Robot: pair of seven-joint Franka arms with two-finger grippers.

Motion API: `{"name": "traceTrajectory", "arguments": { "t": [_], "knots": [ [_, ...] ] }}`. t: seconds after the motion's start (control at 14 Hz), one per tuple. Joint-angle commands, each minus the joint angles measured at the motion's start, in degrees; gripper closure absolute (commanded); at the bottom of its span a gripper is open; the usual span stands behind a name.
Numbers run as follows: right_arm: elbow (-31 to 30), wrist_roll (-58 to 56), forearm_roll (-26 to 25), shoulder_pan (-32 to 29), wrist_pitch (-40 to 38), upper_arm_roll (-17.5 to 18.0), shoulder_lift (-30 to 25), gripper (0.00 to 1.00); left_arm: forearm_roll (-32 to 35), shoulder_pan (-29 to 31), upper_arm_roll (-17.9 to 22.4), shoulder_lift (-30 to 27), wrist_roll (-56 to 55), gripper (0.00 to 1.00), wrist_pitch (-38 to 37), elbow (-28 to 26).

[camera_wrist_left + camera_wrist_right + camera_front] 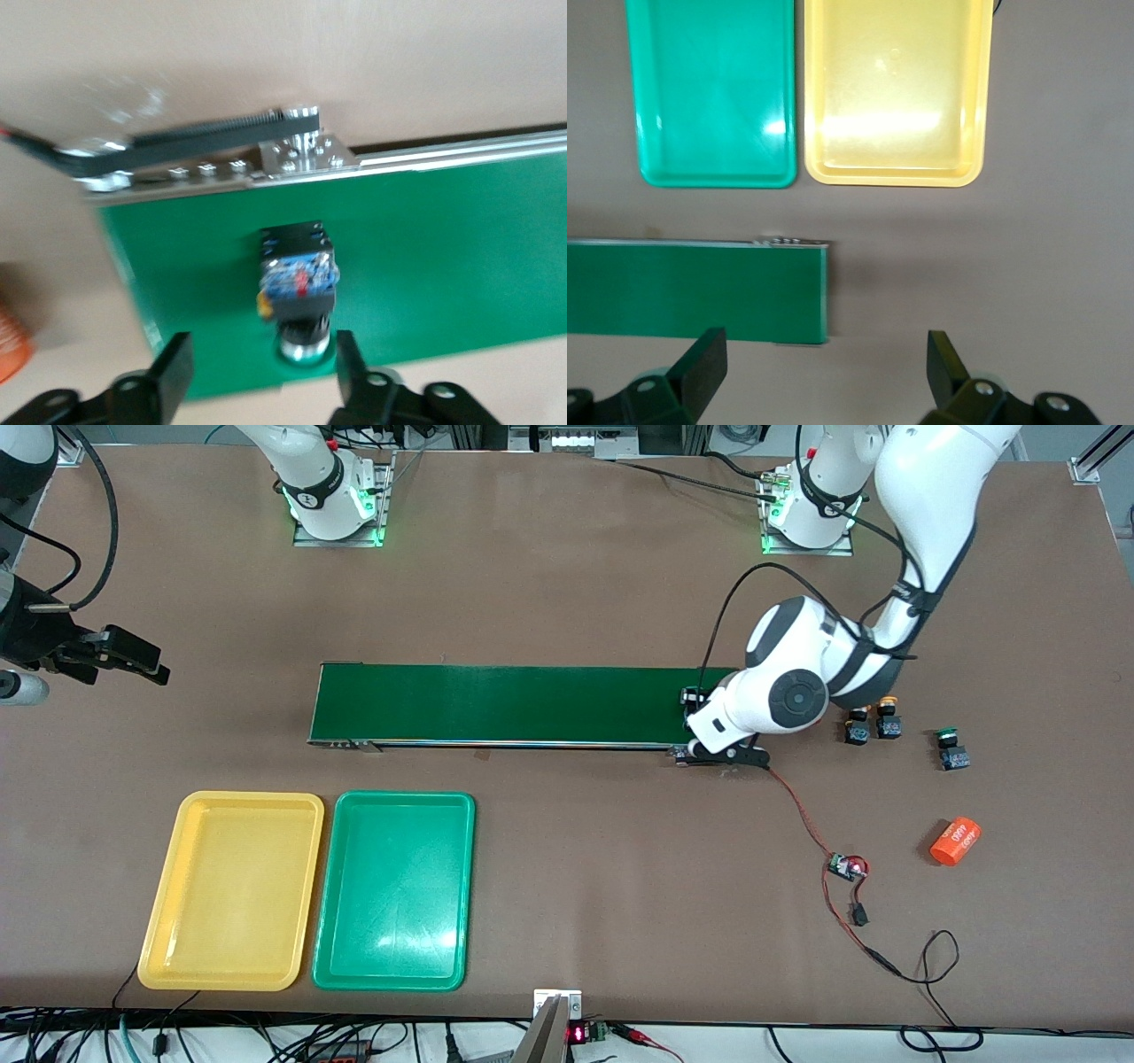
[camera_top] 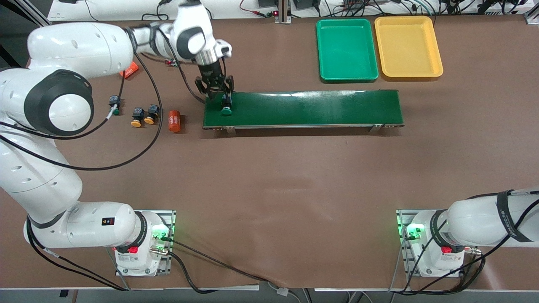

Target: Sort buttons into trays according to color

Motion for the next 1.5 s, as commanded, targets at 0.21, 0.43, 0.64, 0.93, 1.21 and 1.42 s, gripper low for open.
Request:
{"name": "traceTrajectory", "arguments": {
  "t": [0.21, 0.43, 0.64, 0.93, 1.21, 1.42],
  "knots": [
    [-0.5, 4.6, 2.7, -0.6, -0.6, -0.1, -0.9, 0.00, 1.4, 7.9, 0.4, 1.6, -0.2, 0.00, -14.4, 15.8],
    [-0.5, 3.0, 1.0, -0.2, -0.8, -0.1, -1.1, 0.00, 3.9, 15.2, 0.6, 6.7, 0.2, 0.00, -12.4, 15.9],
    [-0.5, -1.5, -2.3, -0.7, -2.7, -0.2, -1.4, 0.00, 5.6, 17.3, 0.9, 8.5, -0.3, 0.00, -10.1, 13.7],
    [-0.5, -0.2, 1.9, -1.0, -1.4, -0.4, -1.1, 0.00, 5.7, 21.7, 0.4, 4.0, 0.2, 0.00, -0.7, 0.8],
    [-0.5, 1.7, 3.6, -2.4, -1.4, -0.3, -1.0, 0.00, 5.8, 22.0, 0.4, 1.0, 1.2, 0.00, -0.5, -3.2],
    [-0.5, 1.2, 2.7, -1.9, -1.4, -0.3, -0.9, 0.00, 5.7, 22.1, 0.2, 1.0, 3.7, 0.00, -0.7, -4.5]
  ]
}}
